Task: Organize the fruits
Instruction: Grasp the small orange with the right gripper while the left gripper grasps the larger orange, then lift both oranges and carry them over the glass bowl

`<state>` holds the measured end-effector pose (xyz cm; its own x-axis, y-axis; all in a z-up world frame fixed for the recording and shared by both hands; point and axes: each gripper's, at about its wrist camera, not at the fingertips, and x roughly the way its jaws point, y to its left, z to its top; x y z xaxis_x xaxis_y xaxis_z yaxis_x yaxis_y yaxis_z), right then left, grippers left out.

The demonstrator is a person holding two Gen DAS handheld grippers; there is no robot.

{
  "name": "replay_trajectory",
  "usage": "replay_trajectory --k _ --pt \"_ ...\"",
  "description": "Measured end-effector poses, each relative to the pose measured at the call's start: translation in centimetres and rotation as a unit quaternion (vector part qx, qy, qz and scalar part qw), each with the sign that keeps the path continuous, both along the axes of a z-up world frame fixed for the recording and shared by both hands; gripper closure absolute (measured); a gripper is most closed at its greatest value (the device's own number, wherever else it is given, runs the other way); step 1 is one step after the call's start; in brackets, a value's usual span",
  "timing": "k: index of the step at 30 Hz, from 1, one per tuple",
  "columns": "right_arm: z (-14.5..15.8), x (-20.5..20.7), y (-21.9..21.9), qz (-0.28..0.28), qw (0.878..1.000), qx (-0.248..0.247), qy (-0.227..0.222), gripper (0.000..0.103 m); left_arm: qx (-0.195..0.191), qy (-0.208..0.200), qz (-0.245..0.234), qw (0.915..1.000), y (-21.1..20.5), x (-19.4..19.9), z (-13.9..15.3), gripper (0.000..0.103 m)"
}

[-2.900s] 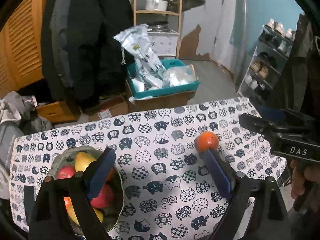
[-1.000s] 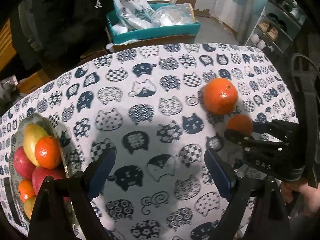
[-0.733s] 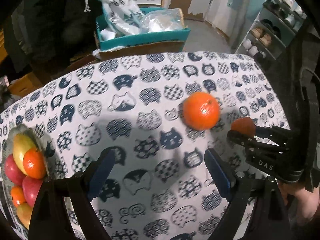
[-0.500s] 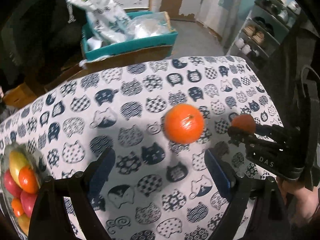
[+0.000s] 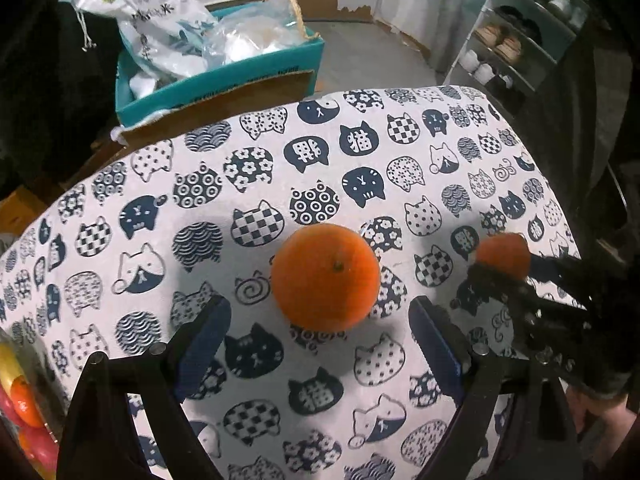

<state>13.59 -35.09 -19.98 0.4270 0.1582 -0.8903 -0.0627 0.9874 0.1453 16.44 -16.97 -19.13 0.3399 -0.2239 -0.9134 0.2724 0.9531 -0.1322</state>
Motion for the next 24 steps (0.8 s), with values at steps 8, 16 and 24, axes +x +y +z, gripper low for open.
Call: replay_trajectory --k 8,16,24 --pt "-0.7 0.3 -1.1 -0.005 1.0 -0.001 0.005 0.057 0.008 0.022 -0.003 0.9997 -1.2 1.6 -2.6 0.011" --pt "-1.2 0.3 -1.4 -0.005 1.0 -0.006 0.011 0.057 0.003 0.025 0.002 0.9997 -1.4 2.3 -4.0 0.014" --pt "-1.2 0.4 -1.0 -0.001 1.0 -0.016 0.009 0.057 0.002 0.015 -0.009 0.9998 -1.5 2.0 -3.9 0.033"
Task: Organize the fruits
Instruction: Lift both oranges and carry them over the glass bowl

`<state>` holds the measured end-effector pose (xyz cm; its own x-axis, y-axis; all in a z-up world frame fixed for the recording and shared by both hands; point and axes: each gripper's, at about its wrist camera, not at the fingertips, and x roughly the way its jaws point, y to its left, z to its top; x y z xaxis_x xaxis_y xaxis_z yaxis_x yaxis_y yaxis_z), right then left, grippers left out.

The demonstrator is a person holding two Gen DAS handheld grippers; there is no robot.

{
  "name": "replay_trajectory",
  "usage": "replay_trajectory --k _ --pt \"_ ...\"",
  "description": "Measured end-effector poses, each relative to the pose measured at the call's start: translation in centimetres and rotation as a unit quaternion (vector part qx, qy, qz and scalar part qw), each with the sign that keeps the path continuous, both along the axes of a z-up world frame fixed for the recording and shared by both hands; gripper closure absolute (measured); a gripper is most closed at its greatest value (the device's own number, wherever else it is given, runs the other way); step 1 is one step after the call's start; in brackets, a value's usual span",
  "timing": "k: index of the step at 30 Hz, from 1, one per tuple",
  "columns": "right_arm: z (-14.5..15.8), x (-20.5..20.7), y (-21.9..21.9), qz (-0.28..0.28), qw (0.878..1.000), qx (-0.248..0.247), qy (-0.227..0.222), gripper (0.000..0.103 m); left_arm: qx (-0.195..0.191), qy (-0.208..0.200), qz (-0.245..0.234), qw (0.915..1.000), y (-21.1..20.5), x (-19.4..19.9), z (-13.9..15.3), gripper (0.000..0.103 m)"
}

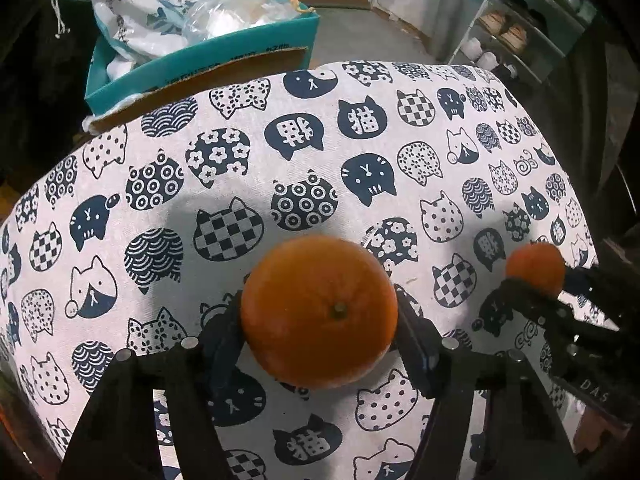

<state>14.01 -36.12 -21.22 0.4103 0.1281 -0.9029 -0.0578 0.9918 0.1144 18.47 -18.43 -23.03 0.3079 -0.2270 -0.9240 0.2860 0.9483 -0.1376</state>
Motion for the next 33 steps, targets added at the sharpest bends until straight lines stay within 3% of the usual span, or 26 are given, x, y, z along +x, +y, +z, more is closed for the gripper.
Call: replay_trajectory --k 10,33 --pt "1.9 -0.1 0.5 0.005 1.0 -0.007 -0.021 0.057 0.006 -0.017 0.001 0.9998 0.7 -1.4 1.7 0.034" --pt "11.4 -2.2 3.8 0.042 0.993 0.0 -0.113 0.057 -0.006 -0.132 0.001 0.9912 3.1 -6.5 13.0 0.034"
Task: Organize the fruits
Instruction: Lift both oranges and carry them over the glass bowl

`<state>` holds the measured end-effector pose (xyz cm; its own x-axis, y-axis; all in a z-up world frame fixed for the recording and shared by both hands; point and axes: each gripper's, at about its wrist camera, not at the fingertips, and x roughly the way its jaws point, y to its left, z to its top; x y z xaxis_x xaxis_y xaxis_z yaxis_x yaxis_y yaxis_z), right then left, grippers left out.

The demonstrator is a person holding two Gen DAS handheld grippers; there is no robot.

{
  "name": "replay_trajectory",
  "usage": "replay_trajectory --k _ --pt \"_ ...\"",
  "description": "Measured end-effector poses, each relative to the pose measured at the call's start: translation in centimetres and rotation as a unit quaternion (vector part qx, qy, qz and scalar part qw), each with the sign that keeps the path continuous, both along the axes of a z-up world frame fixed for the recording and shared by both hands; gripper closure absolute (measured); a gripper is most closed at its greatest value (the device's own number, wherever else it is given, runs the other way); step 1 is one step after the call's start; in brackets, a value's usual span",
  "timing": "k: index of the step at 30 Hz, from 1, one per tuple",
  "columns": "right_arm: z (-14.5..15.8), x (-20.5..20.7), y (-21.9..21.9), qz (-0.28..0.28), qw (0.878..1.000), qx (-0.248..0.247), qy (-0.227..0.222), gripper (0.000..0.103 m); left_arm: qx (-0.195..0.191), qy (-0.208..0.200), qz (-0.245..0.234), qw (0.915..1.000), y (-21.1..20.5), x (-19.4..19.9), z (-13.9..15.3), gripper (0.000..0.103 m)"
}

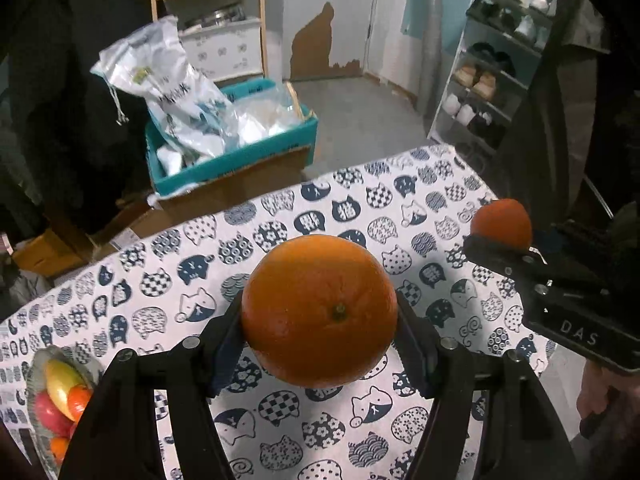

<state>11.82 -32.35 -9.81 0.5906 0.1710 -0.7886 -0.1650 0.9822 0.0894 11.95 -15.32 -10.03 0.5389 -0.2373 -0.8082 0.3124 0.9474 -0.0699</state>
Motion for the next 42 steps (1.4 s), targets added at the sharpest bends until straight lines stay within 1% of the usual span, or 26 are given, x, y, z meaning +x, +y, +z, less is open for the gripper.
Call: replay_trajectory --k 6,13,22,26,33,42 --pt "2.6 -1.0 1.3 0.015 1.0 0.003 -0.025 0.057 -0.006 -0.026 0.004 0.9996 1.2 -1.8 2.7 0.034" --pt "5.5 -2.5 3.3 0.037 0.998 0.003 -0.056 0.057 -0.014 -0.048 0.016 0.9986 3.4 -3.7 5.2 0.034" --pt "7.8 -3.7 6.2 0.062 0.995 0.005 -0.074 0.057 -0.024 -0.067 0.039 0.9967 6.9 -5.9 7.4 0.034" --pt "8.2 -3.9 7.8 0.076 0.994 0.005 -0.076 0.057 -0.026 -0.072 0.051 0.9958 8.7 -6.5 7.9 0.034" --pt "8.1 -3.8 10.4 0.096 0.993 0.015 -0.065 0.057 -0.034 -0.072 0.076 0.9939 11.7 -7.1 7.9 0.034" --pt "7.5 -3.5 14.8 0.128 0.991 0.016 -0.048 0.057 -0.04 -0.065 0.112 0.9908 16.0 -8.1 7.3 0.034"
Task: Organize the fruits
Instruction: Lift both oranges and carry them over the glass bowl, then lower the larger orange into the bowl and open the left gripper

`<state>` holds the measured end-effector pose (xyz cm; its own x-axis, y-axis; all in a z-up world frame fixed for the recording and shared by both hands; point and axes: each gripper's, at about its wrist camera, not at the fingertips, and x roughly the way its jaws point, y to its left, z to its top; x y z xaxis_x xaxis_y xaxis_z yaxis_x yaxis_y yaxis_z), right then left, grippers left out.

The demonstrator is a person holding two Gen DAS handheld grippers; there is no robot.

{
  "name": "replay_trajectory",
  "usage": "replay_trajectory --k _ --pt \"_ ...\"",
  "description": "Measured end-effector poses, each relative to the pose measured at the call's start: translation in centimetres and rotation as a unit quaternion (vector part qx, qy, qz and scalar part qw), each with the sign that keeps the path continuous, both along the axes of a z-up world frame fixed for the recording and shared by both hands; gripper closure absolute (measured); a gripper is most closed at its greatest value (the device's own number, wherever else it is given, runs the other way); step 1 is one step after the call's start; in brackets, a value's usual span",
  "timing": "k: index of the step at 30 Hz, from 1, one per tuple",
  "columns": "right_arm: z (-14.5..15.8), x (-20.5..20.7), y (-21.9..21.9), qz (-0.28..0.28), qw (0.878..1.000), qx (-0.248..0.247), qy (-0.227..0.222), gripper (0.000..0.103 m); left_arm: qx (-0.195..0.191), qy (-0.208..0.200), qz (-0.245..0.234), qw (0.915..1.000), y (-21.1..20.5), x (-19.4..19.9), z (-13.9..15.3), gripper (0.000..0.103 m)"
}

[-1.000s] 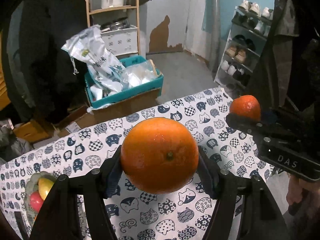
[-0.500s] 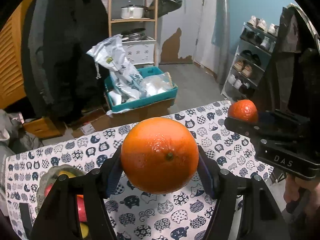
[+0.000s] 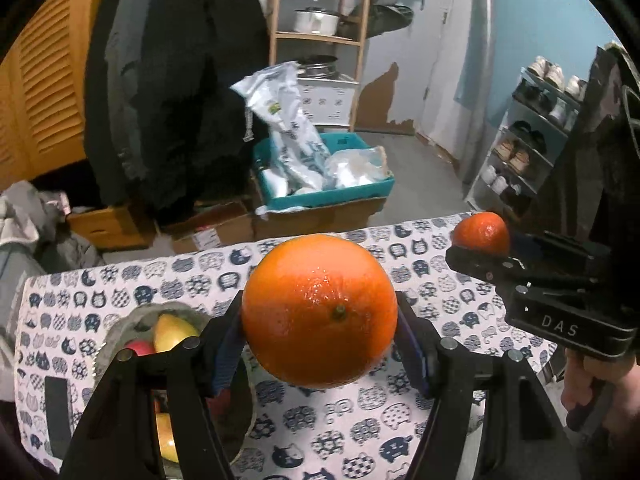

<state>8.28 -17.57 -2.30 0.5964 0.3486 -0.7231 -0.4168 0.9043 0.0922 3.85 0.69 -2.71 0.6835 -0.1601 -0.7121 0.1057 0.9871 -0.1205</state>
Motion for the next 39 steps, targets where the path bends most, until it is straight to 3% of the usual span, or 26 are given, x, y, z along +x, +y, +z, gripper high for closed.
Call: replay_trajectory --k 8,23,39 --pt "-0.6 0.4 5.2 0.038 0.999 -0.004 0.014 0.057 -0.003 0.012 0.042 0.999 4.9 -1.0 -1.2 0.034" --pt "-4.0 1.3 14.2 0.093 0.994 -0.007 0.057 0.057 -0.016 0.08 0.131 0.9881 14.5 -1.8 -7.2 0.034" --pt "-7.8 1.1 17.4 0.115 0.989 -0.038 0.086 0.057 -0.056 0.159 0.159 0.9728 17.1 -0.6 -13.2 0.034"
